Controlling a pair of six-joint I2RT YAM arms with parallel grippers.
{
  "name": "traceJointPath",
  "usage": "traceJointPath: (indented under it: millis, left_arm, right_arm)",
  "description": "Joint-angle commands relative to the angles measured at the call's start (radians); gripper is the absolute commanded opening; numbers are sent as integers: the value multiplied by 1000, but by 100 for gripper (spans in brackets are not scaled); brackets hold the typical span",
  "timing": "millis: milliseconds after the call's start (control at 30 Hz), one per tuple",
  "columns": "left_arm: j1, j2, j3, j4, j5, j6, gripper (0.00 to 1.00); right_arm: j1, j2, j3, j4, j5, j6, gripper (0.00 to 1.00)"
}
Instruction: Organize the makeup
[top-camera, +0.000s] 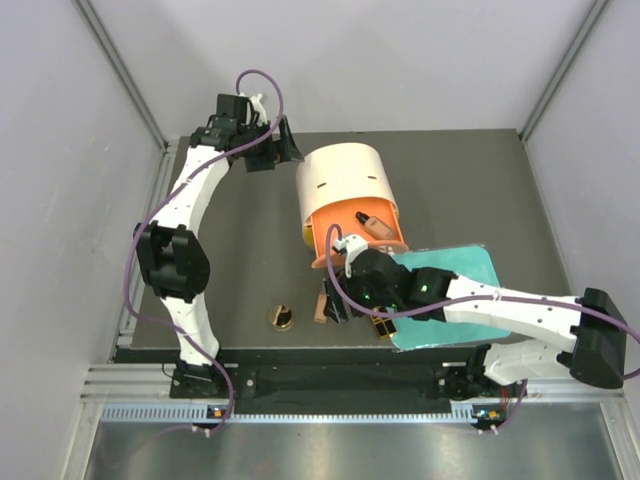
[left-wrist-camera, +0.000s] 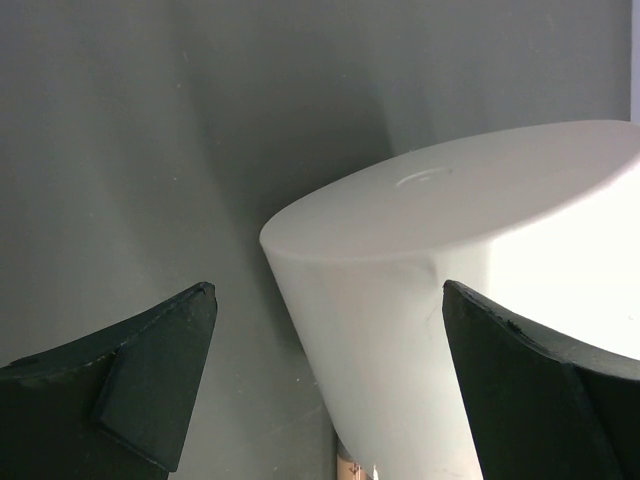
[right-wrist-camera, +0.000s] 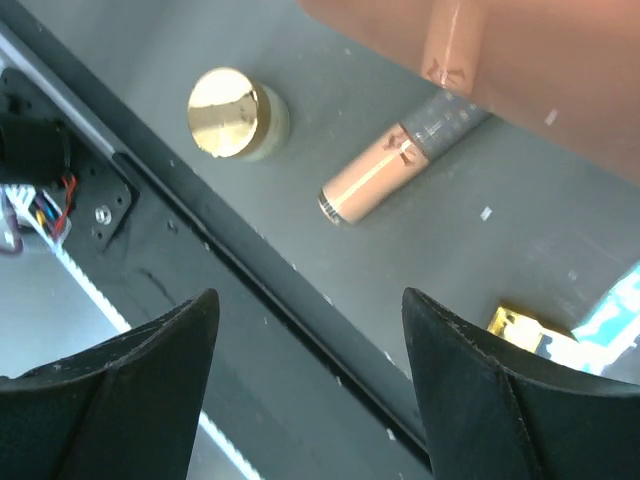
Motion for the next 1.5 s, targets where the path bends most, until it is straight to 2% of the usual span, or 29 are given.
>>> traceJointPath:
  millis: [0,267,467,633,1067,1467]
  left_arm:
    - [-2,-23,-11,-13,-9,32,99]
    - [-5,-88,-100,15,-1,33,99]
    - [-5,-143,-167,41,10,47,99]
    - [-5,-186,-223,62,36,33,99]
    - [-5,-214,-260,50,37,62,99]
    - [-5,-212,-267,52,43,62,99]
  right_arm:
    - [41,15,-67,238,81,75,73]
    - [174,211,-58,351,250,143,70]
    - [242,363,-8,319,385,201,70]
    - [251,437,63,217,502,227,70]
    - [251,629,202,112,532,239,70]
    - [249,672,259,-24,591,279,67]
